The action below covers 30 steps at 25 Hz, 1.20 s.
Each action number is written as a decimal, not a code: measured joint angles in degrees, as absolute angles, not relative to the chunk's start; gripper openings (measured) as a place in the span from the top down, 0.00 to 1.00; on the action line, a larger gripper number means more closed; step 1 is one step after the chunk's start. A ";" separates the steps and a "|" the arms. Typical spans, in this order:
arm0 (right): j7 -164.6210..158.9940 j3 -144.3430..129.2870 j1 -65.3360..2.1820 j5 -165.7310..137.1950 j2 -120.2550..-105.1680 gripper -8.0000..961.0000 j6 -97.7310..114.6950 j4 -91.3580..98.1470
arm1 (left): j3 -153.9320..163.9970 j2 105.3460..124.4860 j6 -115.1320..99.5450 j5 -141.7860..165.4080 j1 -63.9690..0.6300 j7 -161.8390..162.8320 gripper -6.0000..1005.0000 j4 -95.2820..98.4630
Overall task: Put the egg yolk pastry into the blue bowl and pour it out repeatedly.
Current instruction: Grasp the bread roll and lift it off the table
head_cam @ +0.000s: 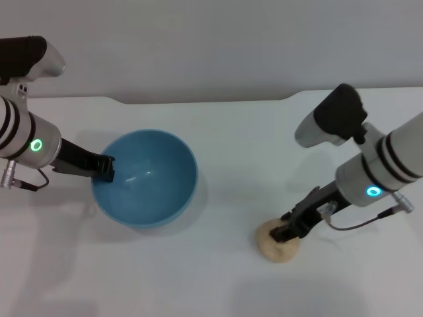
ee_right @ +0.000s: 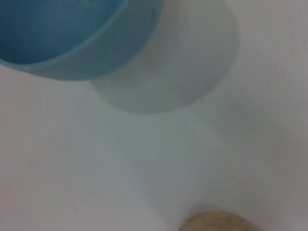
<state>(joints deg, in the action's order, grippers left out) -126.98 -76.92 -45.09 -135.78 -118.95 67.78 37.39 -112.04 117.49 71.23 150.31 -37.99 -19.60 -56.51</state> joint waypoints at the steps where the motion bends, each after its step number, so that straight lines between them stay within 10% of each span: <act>1: -126.63 -78.07 -45.11 -134.55 -118.96 0.60 66.80 36.74 | -112.04 117.50 71.35 150.38 -38.08 -19.60 0.99 -56.51; 30: -108.35 -63.06 -38.77 -128.66 -118.48 0.88 81.66 50.03 | -103.31 117.86 73.76 152.17 -41.49 -16.56 0.99 -55.78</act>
<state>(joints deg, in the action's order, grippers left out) -108.35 -63.06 -38.77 -128.66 -118.48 81.66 50.03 -103.31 117.86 73.76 152.17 -41.49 -16.56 -55.78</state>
